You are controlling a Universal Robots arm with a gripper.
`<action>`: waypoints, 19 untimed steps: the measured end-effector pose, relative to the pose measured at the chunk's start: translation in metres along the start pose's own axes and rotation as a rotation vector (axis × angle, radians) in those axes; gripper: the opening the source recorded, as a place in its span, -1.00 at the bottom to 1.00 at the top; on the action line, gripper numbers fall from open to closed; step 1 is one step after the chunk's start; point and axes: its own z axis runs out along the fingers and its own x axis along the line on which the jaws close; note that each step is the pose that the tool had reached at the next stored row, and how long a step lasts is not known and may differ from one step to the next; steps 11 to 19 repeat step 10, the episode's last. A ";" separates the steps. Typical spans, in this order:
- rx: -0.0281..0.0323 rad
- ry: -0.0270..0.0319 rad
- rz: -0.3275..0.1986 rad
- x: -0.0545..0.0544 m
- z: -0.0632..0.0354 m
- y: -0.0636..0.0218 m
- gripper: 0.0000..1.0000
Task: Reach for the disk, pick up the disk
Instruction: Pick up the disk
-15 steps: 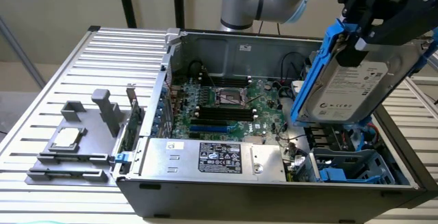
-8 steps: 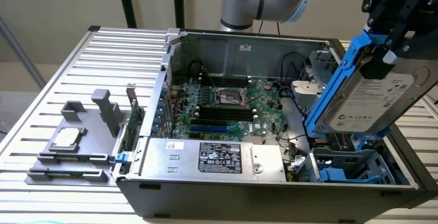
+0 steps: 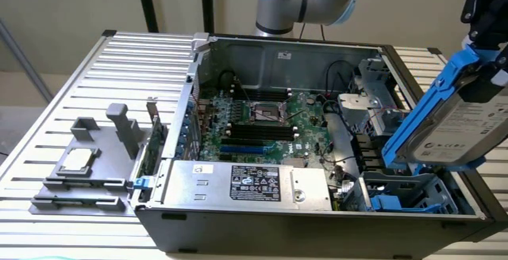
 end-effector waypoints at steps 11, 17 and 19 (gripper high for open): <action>0.0004 -0.0001 0.000 0.000 0.0009 -0.0031 -0.35; 0.0004 -0.0001 0.000 0.000 0.0009 -0.0031 -0.35; 0.0004 -0.0001 0.000 0.000 0.0009 -0.0031 -0.35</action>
